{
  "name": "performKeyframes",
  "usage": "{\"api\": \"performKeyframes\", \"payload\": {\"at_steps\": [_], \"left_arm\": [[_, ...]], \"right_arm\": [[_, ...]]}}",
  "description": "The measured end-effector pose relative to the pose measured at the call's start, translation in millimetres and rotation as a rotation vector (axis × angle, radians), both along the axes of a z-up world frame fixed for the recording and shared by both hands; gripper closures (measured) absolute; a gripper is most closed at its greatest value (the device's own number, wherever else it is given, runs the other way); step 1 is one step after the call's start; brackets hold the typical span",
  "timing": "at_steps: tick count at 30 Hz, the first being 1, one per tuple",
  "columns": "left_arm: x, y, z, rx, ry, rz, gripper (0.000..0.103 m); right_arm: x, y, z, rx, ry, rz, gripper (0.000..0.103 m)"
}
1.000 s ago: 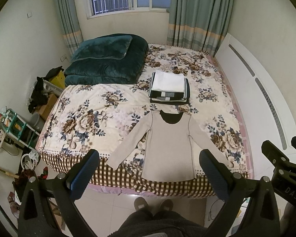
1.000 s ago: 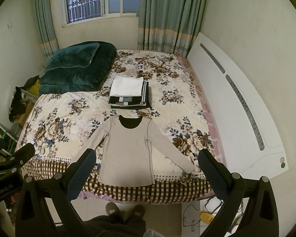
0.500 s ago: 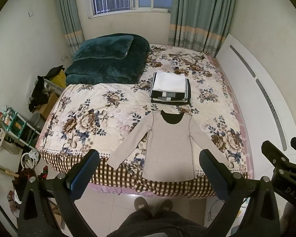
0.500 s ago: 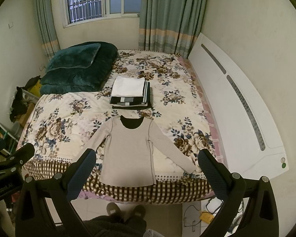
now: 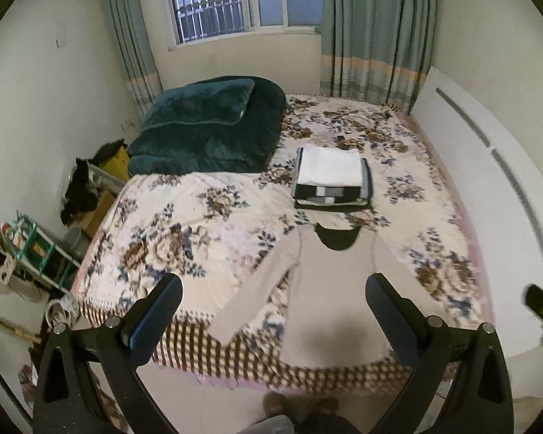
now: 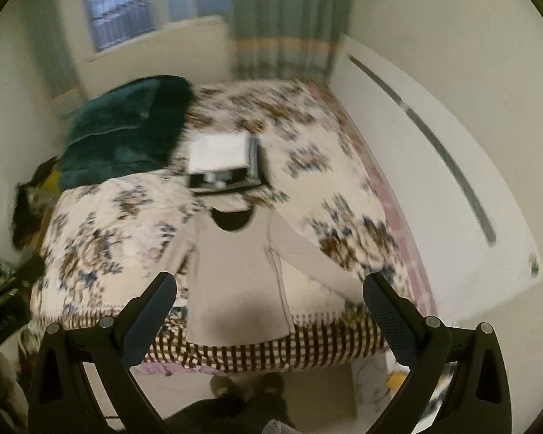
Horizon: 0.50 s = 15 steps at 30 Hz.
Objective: Fold small clothes
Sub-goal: 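Lower both tools to the shirt and grasp its sleeves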
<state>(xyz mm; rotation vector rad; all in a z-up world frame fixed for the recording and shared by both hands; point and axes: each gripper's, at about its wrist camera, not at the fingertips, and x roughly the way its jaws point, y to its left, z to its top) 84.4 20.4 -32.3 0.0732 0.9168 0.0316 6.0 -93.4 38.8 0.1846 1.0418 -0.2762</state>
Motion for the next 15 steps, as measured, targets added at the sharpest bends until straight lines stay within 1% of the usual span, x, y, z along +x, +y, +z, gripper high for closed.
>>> {"api": "performKeyframes", "payload": {"at_steps": [1,2,3,4,5,6,7,8,9,12,13,15], "left_arm": [[14.5,-4.0,-18.3,0.022,-0.005,-0.009,0.000],[15.7,-5.1,-28.3,0.031,-0.009,-0.012,0.000],[24.9,-8.0,-47.2,0.043,-0.005,-0.014,0.000],[39.4,-13.1,-68.2,0.049,0.016,-0.016,0.000],[40.7,-16.1,-82.7,0.050,0.030,-0.016,0.000],[53.1,-22.0,-105.2,0.058,0.065,-0.015,0.000],[65.8,-28.3,-127.6,0.064,0.098,-0.012,0.000],[72.1,-32.3,-142.7,0.064,0.115,-0.012,0.000],[83.6,-40.4,-164.5,0.075,0.139,-0.008,0.000],[108.5,-65.9,-226.0,0.126,0.187,0.001,0.000],[113.5,-73.2,-243.7,0.147,0.201,0.000,0.000],[127.3,-86.1,-288.0,0.174,0.264,0.003,0.000]], "right_arm": [[3.6,-12.6,-20.2,0.005,0.015,-0.045,0.000],[8.8,-26.9,-35.8,0.009,0.038,-0.093,0.000],[11.8,-44.2,-58.1,0.018,0.053,-0.134,0.000],[16.1,-59.9,-77.7,0.019,0.073,-0.182,0.000],[14.2,-75.4,-99.8,0.021,0.092,-0.226,0.000],[17.5,-93.1,-122.0,0.033,0.117,-0.267,0.000],[17.0,-111.7,-147.0,0.044,0.142,-0.308,0.000],[17.1,-131.1,-170.9,0.063,0.165,-0.349,0.000],[20.4,-151.8,-197.7,0.077,0.193,-0.399,0.000],[15.3,-210.5,-279.0,0.124,0.260,-0.516,0.002],[7.5,-230.5,-306.9,0.140,0.271,-0.553,0.004],[2.3,-267.2,-364.0,0.185,0.305,-0.622,0.005]]}}
